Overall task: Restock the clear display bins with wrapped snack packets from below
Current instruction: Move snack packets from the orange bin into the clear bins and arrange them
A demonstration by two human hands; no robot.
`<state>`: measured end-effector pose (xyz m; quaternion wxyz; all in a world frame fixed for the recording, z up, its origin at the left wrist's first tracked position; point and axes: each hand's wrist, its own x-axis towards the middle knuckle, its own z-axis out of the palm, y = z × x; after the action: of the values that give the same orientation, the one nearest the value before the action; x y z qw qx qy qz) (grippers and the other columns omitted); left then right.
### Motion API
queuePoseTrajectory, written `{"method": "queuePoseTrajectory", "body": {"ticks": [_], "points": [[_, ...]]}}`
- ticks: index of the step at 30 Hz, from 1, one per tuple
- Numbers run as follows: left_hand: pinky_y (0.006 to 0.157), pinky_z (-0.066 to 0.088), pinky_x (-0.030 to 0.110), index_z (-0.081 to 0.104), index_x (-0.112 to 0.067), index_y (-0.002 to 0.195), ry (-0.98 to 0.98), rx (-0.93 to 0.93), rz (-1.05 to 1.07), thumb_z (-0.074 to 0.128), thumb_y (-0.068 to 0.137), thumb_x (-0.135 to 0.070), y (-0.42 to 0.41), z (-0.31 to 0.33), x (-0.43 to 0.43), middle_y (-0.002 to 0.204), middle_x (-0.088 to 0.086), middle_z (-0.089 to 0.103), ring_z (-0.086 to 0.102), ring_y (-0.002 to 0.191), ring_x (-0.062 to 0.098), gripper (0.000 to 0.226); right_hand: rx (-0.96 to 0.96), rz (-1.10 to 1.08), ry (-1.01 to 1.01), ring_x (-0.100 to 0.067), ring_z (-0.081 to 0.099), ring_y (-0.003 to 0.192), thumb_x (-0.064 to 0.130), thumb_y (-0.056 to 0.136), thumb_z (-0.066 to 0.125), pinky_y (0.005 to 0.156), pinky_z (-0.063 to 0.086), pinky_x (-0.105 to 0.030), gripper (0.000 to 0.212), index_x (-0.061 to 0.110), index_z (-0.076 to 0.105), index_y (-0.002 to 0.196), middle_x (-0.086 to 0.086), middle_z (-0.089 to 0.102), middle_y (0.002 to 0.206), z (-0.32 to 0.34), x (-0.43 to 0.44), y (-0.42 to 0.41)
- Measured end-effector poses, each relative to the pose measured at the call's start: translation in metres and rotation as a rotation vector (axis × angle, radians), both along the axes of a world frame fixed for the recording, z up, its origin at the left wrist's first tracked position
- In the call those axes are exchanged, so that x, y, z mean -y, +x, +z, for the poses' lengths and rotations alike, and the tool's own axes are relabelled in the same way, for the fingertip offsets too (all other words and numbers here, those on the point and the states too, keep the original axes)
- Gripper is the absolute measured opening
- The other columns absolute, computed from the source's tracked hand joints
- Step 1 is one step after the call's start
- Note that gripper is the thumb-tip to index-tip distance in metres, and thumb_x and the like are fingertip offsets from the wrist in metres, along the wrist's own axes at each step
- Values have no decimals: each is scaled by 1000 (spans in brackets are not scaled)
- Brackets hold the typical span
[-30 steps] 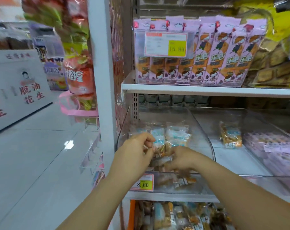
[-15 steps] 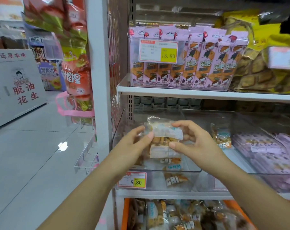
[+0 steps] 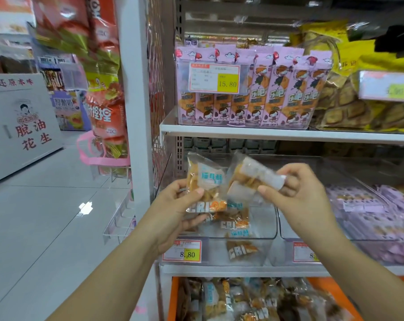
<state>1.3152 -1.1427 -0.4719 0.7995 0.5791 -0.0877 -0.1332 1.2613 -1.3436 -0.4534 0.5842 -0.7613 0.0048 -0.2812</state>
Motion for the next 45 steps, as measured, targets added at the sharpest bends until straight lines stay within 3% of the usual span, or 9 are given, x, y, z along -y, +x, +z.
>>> {"method": "queuePoseTrajectory", "body": {"ticks": [3,7,11,15,19,22,26,33,45], "points": [[61,58,29,57,-13,112,13,-40,2,60,89,-11,-1,-2,-1,99,5,71,71,76,14,23,269,-258,-194,-4,58,81,5,75,75,72,46,-13,40,29,51,98,15,60,87,7,1,-2],[69,60,38,58,-14,110,-101,-112,-156,51,93,-7,-14,-1,13,90,5,73,72,81,20,19,583,-172,-661,-15,48,98,3,74,67,84,40,-14,26,17,61,95,3,50,94,-11,-22,3],[82,56,45,60,-13,110,-142,-118,-205,44,95,-11,-20,0,15,92,4,74,72,83,18,22,529,5,-814,-19,47,121,3,79,58,96,48,-33,33,21,57,107,1,47,114,-41,-28,5],[94,50,52,62,-14,122,-199,-118,-275,43,96,-33,-22,2,10,120,11,66,65,107,27,37,522,-5,-927,-25,45,129,18,91,51,105,41,-30,27,16,68,112,-9,57,128,-45,-25,1],[70,58,37,51,-10,126,-142,-30,-188,65,79,-27,-25,-6,15,106,7,71,70,93,20,52,528,2,-1033,-26,47,129,21,94,49,106,40,-34,27,14,70,109,-6,60,128,-46,-31,-1],[57,56,31,51,-11,117,-167,-46,-33,68,72,-20,-22,-6,16,94,5,73,71,77,16,49,421,194,-1007,-17,40,135,30,91,54,111,33,-26,28,19,69,111,0,54,136,-39,-31,-4],[79,56,44,49,-19,116,7,81,205,68,82,-17,-2,-5,2,104,0,72,71,90,18,39,199,156,-701,6,49,119,26,92,56,104,39,-21,26,24,68,114,15,61,120,-16,-12,6],[85,48,31,45,-24,117,322,260,365,69,85,-22,6,-7,-6,106,-8,63,61,95,7,40,-680,288,-1193,-25,59,106,9,88,55,85,48,-30,35,10,61,122,-6,63,120,-42,-2,71],[95,49,42,46,-21,122,335,233,323,69,85,-20,5,-10,-12,106,-9,65,63,98,7,44,-1035,396,-1472,-27,55,112,34,71,81,94,48,-36,74,8,48,131,-8,54,129,-62,-12,103]]}}
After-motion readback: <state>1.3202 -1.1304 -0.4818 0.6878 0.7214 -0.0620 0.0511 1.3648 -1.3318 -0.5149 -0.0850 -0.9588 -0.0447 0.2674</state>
